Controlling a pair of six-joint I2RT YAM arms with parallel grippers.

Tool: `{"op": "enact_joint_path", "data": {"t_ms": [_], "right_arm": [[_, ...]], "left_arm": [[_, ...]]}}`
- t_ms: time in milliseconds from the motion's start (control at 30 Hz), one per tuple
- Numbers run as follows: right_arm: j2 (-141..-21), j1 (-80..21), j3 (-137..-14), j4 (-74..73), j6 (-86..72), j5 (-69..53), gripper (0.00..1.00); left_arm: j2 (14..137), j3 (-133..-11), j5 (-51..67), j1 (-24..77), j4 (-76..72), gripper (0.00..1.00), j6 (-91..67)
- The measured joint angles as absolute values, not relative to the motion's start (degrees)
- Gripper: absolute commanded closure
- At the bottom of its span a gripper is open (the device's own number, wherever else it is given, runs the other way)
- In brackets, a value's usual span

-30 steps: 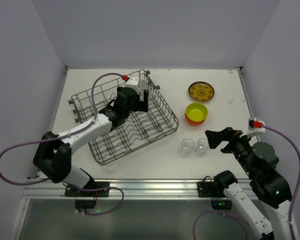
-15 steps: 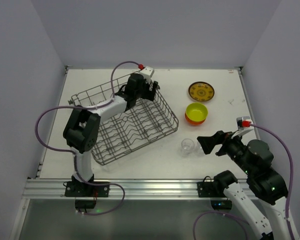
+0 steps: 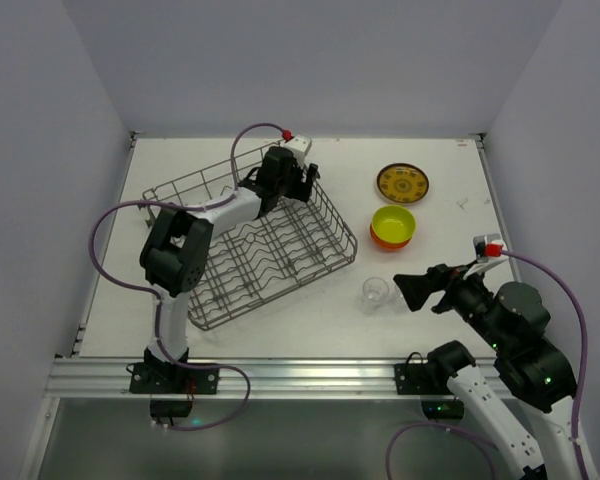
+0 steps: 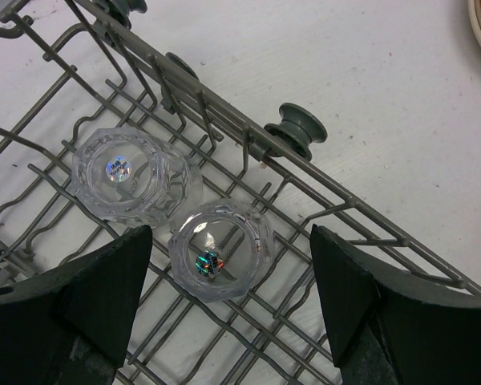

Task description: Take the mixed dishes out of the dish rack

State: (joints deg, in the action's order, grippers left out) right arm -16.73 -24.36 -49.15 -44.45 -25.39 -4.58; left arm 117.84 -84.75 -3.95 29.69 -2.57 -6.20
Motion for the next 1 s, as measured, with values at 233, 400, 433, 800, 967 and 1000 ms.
{"op": "enact_joint_path", "data": {"t_ms": [233,400,433,800,967,1000], "right_arm": [[-16.7,-24.4,-48.8,-44.1,-25.4,-5.5,0.01],[-16.7,-24.4,-48.4,-43.8,-25.4,-5.6,0.01],[-16.7,-24.4,-48.4,-43.8,-25.4,-5.6,0.01],[-16.7,-24.4,-48.2,-43.7,-25.4,-5.7,0.01],[-16.7,-24.4,-48.2,-43.7,-25.3,-5.8,0.01],[-16.7,-24.4,-48.2,-43.7,-25.3,-5.8,0.01]], "left_arm": [[117.9,-84.8,-4.3,29.7,-2.4,0.18,-6.2],[118.6,-85.2,-3.7,29.7,-2.0,0.20,-6.2],[118.8,-85.2,-3.5,29.7,-2.0,0.21,-6.2],[120.4,-86.4,-3.0,29.6,-1.4,0.42,-6.4],[120.7,-86.8,-3.0,29.6,-1.3,0.63,-6.4],[120.7,-86.8,-3.0,29.6,-1.3,0.64,-6.4]]}}
